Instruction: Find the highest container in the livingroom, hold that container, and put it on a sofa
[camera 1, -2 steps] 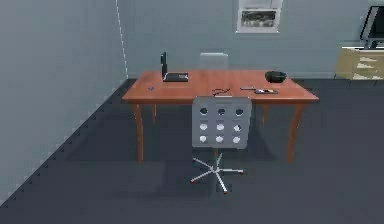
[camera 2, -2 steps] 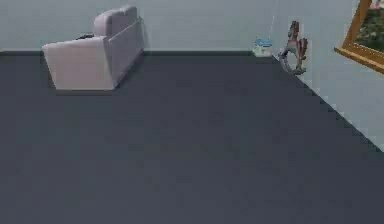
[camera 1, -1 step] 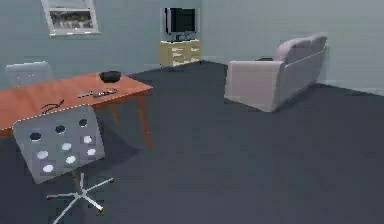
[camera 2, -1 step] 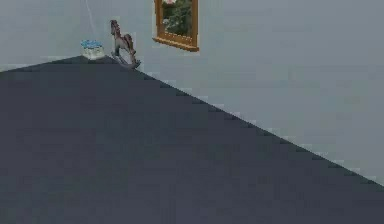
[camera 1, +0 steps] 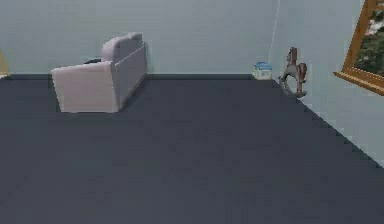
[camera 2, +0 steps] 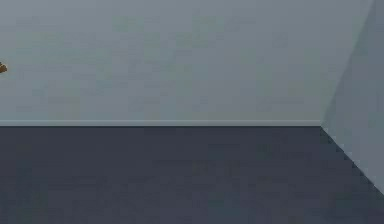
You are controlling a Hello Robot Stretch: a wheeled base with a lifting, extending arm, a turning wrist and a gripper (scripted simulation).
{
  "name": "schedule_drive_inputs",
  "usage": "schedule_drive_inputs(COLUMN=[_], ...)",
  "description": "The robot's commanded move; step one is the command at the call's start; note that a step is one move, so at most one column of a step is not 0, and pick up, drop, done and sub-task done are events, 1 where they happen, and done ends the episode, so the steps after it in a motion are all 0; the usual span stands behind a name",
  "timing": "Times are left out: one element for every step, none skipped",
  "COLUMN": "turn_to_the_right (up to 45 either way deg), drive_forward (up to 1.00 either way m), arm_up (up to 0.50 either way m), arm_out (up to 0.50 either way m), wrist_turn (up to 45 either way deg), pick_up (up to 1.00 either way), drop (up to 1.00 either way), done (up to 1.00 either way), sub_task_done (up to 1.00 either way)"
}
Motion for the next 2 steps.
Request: schedule_drive_inputs(turn_to_the_right=[15.0,0.0], drive_forward=[0.0,1.0], arm_up=[0.0,0.0], arm_out=[0.0,0.0], wrist_turn=[0.0,0.0], pick_up=[0.0,0.0], drop=[0.0,0.0], done=[0.0,0.0], sub_task_done=[0.0,0.0])
